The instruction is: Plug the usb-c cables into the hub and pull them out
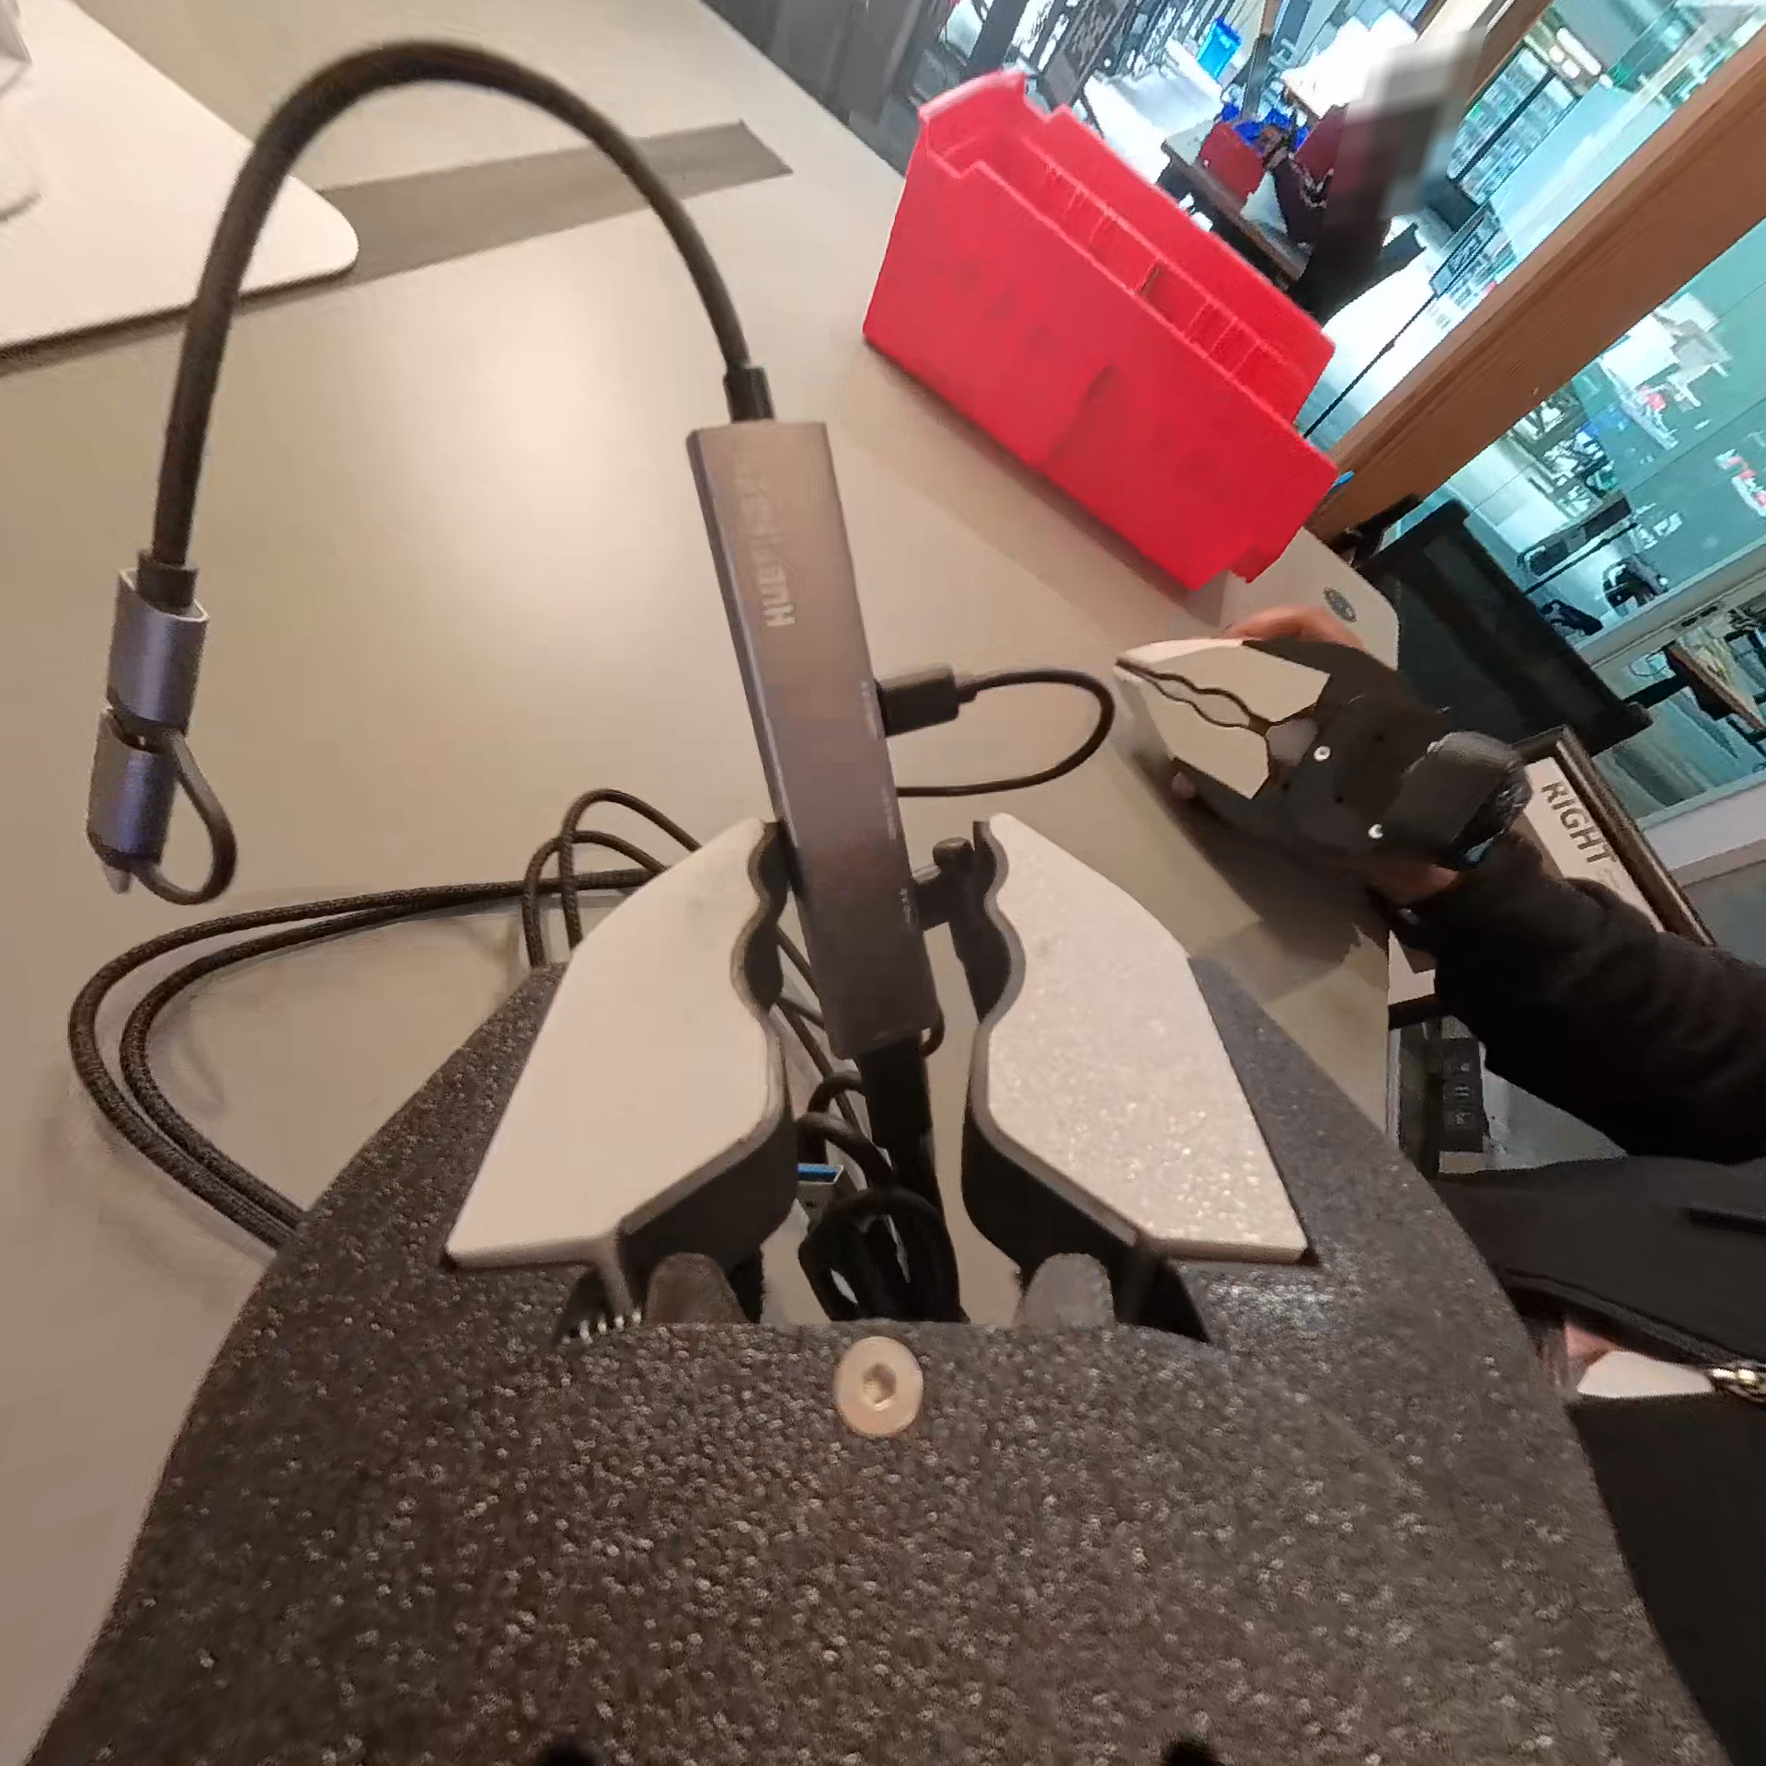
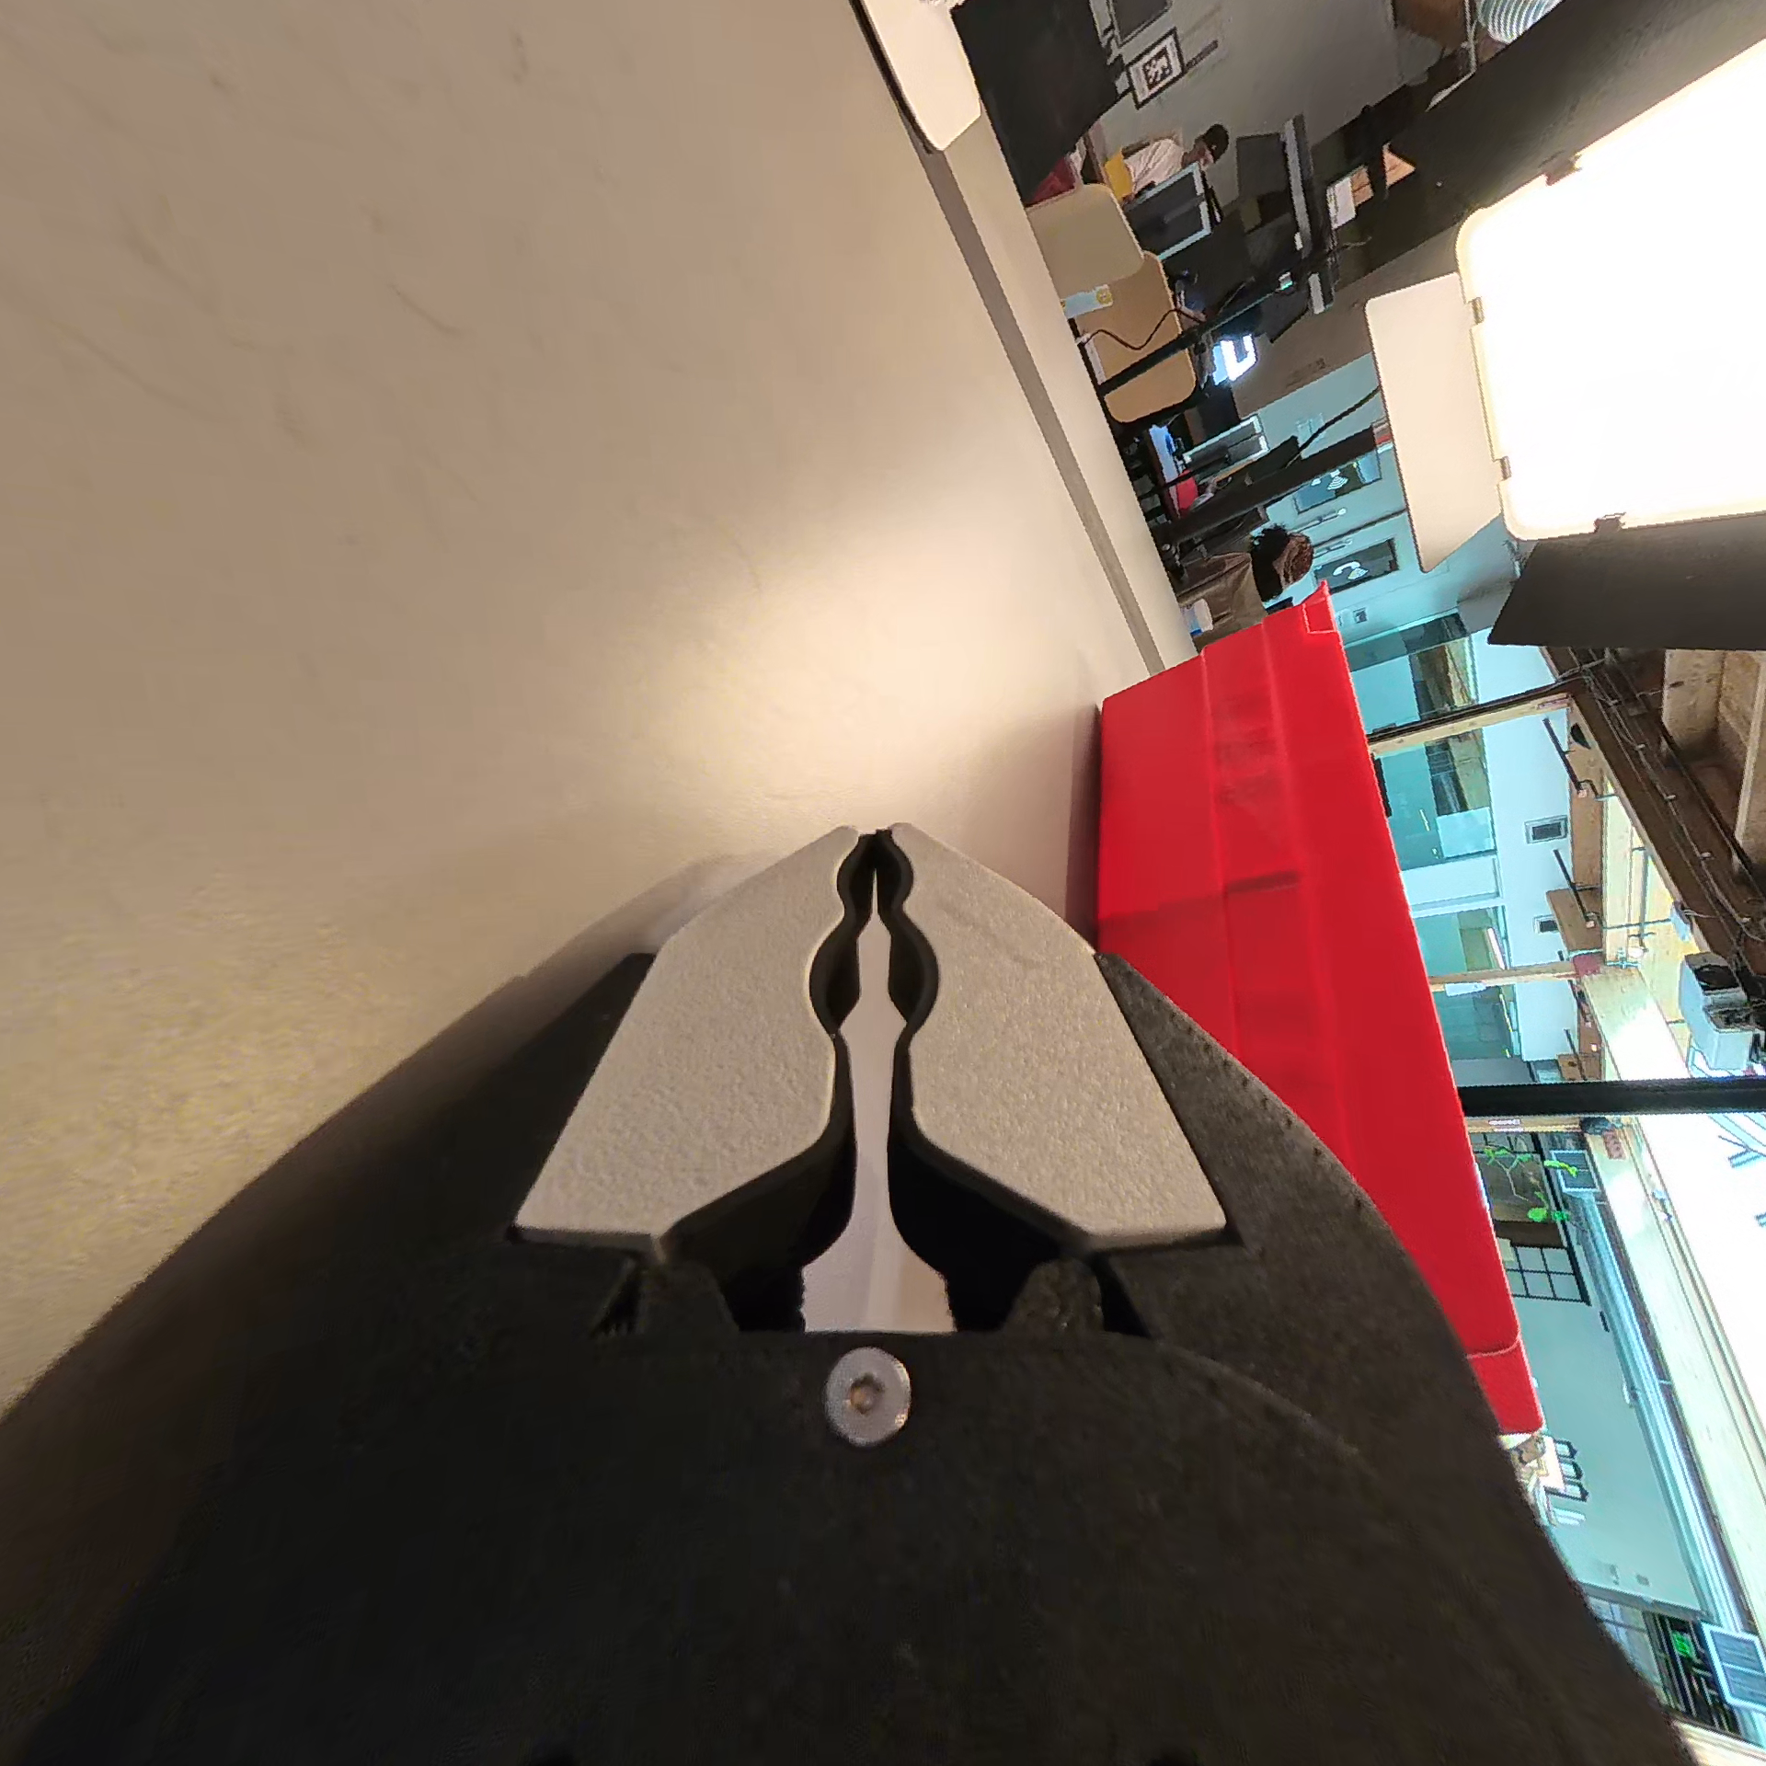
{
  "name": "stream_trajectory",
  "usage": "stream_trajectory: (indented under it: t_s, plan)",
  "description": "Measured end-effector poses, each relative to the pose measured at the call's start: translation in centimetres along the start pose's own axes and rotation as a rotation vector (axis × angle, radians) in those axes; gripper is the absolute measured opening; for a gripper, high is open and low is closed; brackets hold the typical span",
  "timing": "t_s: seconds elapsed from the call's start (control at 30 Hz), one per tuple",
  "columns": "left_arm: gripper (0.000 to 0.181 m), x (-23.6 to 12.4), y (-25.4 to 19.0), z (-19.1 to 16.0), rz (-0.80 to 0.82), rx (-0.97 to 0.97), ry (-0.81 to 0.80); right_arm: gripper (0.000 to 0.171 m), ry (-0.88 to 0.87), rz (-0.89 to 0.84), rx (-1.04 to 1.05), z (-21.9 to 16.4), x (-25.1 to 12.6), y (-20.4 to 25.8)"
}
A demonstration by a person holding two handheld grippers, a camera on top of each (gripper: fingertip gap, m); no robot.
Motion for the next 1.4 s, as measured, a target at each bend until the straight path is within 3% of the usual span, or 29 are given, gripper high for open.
stream_trajectory:
  t_s: [0.23,0.37,0.7,0.83,0.93,1.27,1.4]
  plan:
    - [0.047,-2.2,-0.6,-1.0,0.001,0.061,-0.11,0.0,-0.003,-0.003,-0.005,0.0,-0.1,0.0]
    - [0.047,-3.9,-0.5,-2.3,0.086,0.075,-0.131,0.0,-0.002,-0.002,-0.004,0.0,-0.1,0.0]
    - [0.049,-1.4,0.4,-8.3,0.414,0.221,0.202,0.0,-0.001,0.008,-0.002,-0.1,-0.1,0.1]
    - [0.04,-0.4,0.3,-9.2,0.351,0.101,0.178,0.0,-0.014,0.015,-0.01,-0.1,-0.2,0.2]
    - [0.014,-0.2,-0.2,-9.5,0.26,0.009,0.14,0.0,-0.022,0.024,-0.014,0.0,-0.3,0.3]
    - [0.01,0.7,-2.5,-10.2,0.231,-0.07,0.057,0.0,-0.087,0.111,-0.023,0.8,-0.3,0.8]
    - [0.007,1.3,-4.0,-10.5,0.149,-0.088,0.073,0.007,-0.198,0.287,0.014,2.8,-0.5,1.6]
Point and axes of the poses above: each gripper's, where its closed fingertips meet, x out along the fingers, z out of its top, y = z × x across the jaws, the point moved 6 cm from there along -x, back along the fingers, and after that the axes turned 6 degrees about z, right-handed, at the moved point
